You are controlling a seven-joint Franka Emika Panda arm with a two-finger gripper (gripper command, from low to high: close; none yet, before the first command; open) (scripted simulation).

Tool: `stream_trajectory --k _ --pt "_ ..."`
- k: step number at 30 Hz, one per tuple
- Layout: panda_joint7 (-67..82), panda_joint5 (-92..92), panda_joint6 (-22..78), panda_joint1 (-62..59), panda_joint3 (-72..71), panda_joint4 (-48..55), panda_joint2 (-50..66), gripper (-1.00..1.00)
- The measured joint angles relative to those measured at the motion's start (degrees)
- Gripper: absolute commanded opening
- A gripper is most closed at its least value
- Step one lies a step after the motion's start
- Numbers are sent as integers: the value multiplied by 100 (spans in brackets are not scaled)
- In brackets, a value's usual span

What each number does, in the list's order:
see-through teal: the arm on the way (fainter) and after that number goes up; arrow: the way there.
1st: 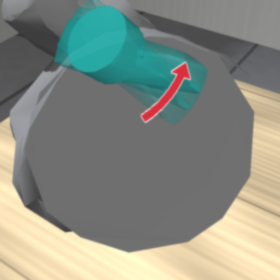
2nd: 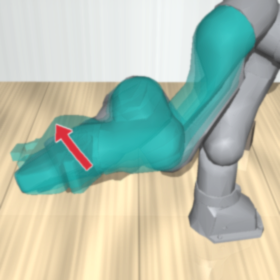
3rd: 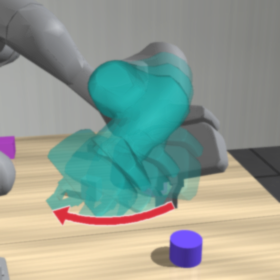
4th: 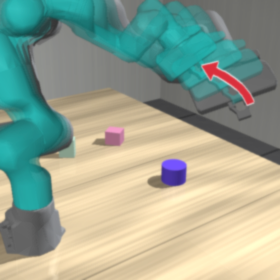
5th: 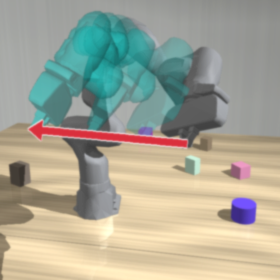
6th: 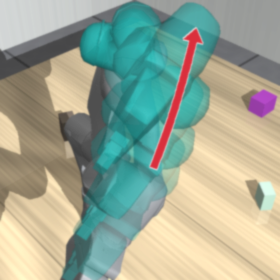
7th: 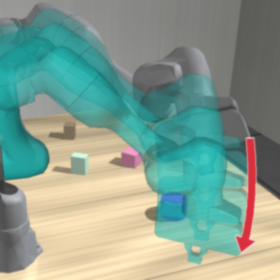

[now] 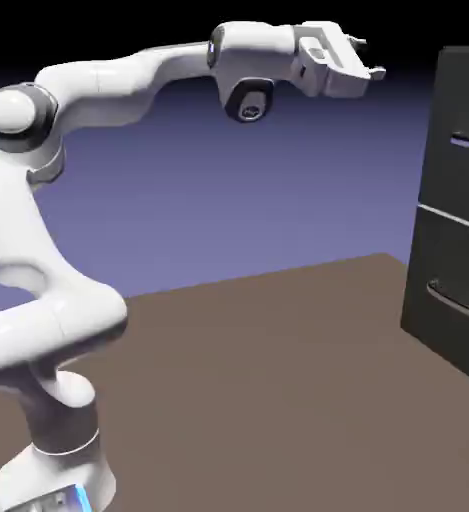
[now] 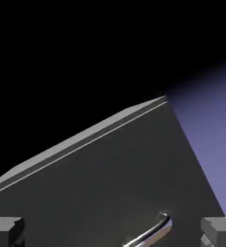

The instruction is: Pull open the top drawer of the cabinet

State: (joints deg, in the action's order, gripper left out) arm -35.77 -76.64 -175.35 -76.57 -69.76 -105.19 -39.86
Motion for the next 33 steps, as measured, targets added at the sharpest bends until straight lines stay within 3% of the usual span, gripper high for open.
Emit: stream_trajectory --k 30,33 --pt "540 -6180 -108 -6230 -5625 4501 -580 0" --pt "301 -6152 -95 -6385 -5667 4673 -688 0"
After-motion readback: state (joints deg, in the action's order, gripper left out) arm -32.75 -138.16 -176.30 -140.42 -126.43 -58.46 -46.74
